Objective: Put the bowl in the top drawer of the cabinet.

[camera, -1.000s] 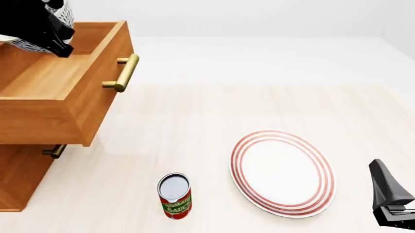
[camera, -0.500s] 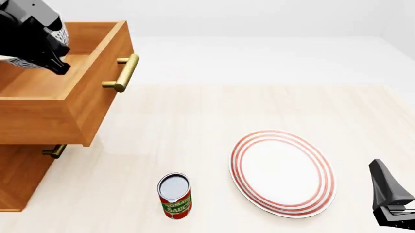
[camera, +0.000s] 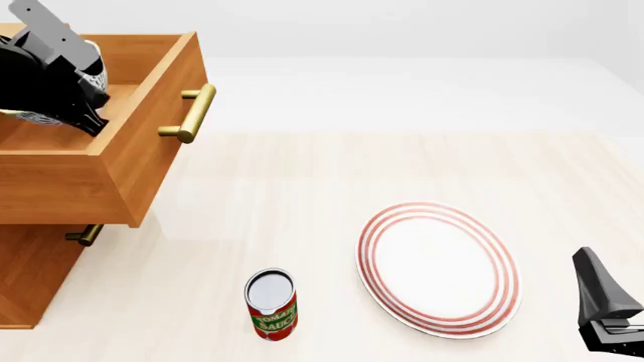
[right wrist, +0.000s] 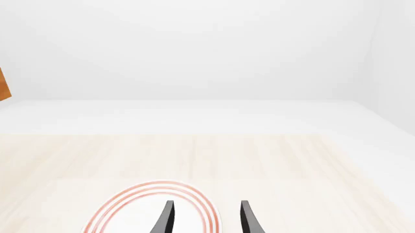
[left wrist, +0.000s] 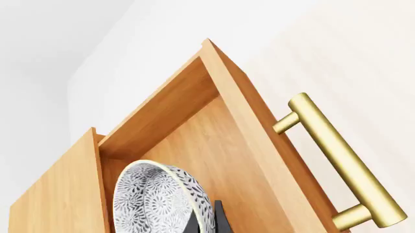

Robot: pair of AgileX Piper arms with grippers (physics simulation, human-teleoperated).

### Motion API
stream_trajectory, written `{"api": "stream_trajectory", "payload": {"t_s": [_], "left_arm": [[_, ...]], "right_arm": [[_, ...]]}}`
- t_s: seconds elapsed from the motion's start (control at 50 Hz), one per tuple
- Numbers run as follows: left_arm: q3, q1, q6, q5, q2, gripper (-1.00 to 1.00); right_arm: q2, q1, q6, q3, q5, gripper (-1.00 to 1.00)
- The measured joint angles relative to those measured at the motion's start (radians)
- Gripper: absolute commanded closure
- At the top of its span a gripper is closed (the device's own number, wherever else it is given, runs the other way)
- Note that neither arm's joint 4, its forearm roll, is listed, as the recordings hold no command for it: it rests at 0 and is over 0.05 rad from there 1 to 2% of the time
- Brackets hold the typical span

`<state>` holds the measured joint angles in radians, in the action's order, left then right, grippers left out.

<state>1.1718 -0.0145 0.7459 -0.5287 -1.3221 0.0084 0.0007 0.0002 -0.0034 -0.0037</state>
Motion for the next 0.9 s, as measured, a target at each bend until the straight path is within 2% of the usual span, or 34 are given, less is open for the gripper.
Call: {"api": "stream_trajectory", "payload": {"t_s": [0.14,0.46,0.6,0.74,0.9], "left_arm": [[0.02,-0.007,-0.011,0.004,-0.011,-1.0],[0.181,0.006,-0.093,-0.064,-0.041,-1.0],[0.3,0.028,-0.145,-0.127,-0.058,-1.0],[0.462,0.06,-0.22,-0.215,-0.087,-1.0],[0.606,0.079,-0.252,-0.289,-0.112,-1.0]], "right_arm": [[0.0,0.0,0.0,0.0,0.0,-1.0],[0.0,0.0,0.0,0.0,0.0,-1.0],[0.0,0.0,0.0,0.0,0.0,-1.0],[0.0,0.0,0.0,0.0,0.0,-1.0],[0.0,0.0,0.0,0.0,0.0,-1.0]]}}
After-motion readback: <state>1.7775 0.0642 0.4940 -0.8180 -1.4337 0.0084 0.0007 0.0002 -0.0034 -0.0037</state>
